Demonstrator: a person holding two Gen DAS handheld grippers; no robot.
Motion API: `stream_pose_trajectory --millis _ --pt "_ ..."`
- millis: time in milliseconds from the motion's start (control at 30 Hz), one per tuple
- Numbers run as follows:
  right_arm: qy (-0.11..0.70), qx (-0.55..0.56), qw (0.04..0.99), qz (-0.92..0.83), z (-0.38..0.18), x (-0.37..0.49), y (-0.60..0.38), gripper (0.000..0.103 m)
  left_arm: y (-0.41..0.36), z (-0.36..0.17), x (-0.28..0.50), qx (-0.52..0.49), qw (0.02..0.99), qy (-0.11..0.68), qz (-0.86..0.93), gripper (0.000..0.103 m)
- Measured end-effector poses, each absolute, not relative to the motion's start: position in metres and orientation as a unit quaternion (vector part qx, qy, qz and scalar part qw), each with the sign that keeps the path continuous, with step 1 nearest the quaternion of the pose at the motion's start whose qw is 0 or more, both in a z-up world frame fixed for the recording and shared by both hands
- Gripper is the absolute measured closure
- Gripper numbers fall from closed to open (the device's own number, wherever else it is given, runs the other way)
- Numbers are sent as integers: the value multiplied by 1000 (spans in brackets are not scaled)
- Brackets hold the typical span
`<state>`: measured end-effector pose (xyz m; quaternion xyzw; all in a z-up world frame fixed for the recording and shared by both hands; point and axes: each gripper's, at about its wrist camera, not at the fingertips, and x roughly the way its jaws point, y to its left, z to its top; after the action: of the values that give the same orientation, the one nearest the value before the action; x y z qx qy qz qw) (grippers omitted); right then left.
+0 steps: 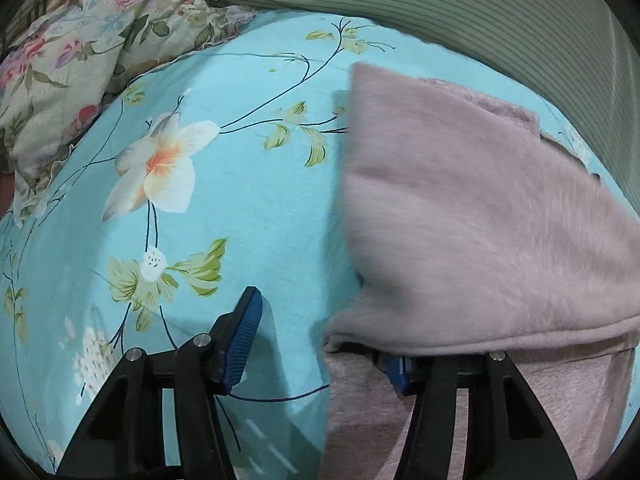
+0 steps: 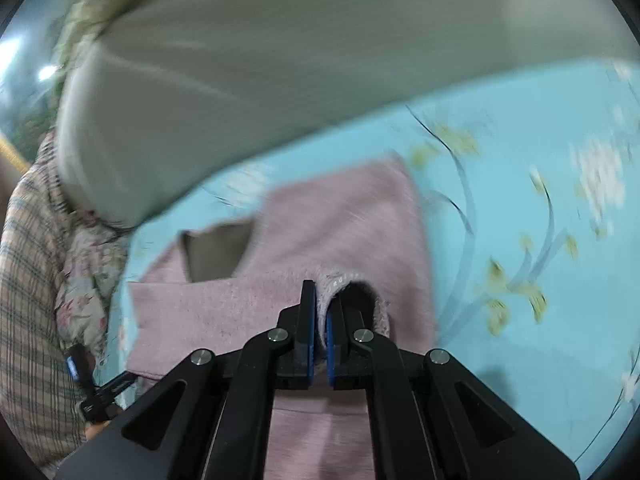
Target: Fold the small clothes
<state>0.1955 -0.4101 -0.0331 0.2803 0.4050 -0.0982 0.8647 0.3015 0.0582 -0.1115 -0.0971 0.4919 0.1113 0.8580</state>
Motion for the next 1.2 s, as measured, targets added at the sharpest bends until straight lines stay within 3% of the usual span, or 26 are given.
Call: stream_pose_trajectory --millis 167,333,433,633,733,833,933,1000,1067,1133,1167,1200 --pt "417 281 859 -99 -45 194 -404 98 59 -105 296 -94 861 485 118 61" --pt "351 294 887 -60 -14 183 -401 98 68 -96 278 -136 866 462 134 67" --pt "393 266 875 -99 -28 189 -403 98 65 -106 279 -130 860 477 123 74" --pt "444 236 856 -122 -55 187 -408 98 61 -108 280 -112 860 487 109 74" --pt "469 199 841 -181 -48 186 -407 92 62 -109 282 -105 859 490 103 74" --pt "431 191 850 -235 -23 172 -405 91 65 -111 285 -104 858 493 100 72" --pt "403 197 881 -149 -10 176 -380 90 67 -113 288 -105 857 494 102 72" --pt "443 189 873 -77 -27 197 -360 77 64 -114 288 -102 857 494 106 72" --pt "484 185 854 -49 -56 213 -351 74 62 -114 289 -99 856 496 111 71" --pt "512 167 837 -93 -77 219 -359 75 63 -115 290 -103 854 498 115 71" --pt "510 184 832 -119 -83 214 -372 83 64 -115 290 -107 853 498 116 69" --pt "497 217 832 -120 -83 207 -383 84 65 -115 290 -111 852 498 117 68"
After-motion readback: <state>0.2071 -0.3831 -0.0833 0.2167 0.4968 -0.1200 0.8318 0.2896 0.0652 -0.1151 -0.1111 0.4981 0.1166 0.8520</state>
